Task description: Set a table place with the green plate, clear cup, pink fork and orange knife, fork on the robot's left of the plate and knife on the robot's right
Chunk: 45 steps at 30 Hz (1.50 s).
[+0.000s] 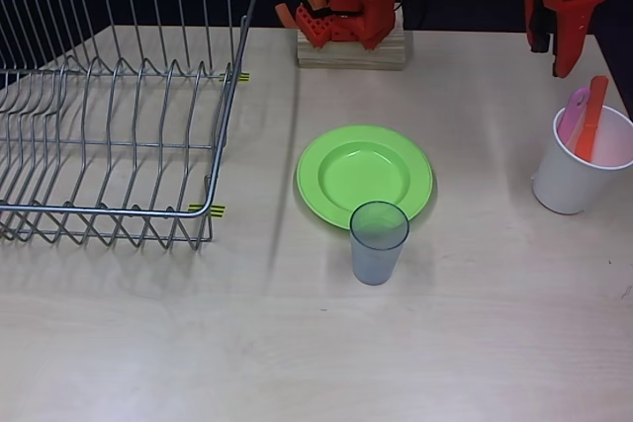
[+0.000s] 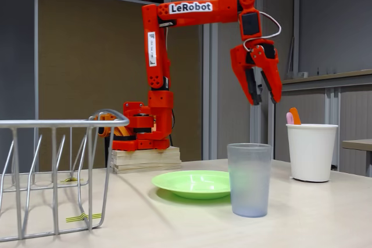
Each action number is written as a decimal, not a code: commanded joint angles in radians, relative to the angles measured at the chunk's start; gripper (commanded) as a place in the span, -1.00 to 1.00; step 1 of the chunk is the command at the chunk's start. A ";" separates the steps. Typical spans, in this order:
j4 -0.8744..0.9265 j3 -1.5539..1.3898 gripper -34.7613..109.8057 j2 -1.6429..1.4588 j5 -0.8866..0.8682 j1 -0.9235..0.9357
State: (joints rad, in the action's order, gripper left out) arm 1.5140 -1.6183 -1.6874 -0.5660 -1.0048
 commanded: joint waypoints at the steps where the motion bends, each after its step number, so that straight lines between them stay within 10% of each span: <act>1: -0.011 0.081 -0.21 0.023 -0.106 -0.035; 45: -0.207 0.158 -0.30 0.250 -0.379 -0.081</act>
State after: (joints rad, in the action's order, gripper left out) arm 1.3100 -1.4496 -1.4205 -0.9311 -1.0907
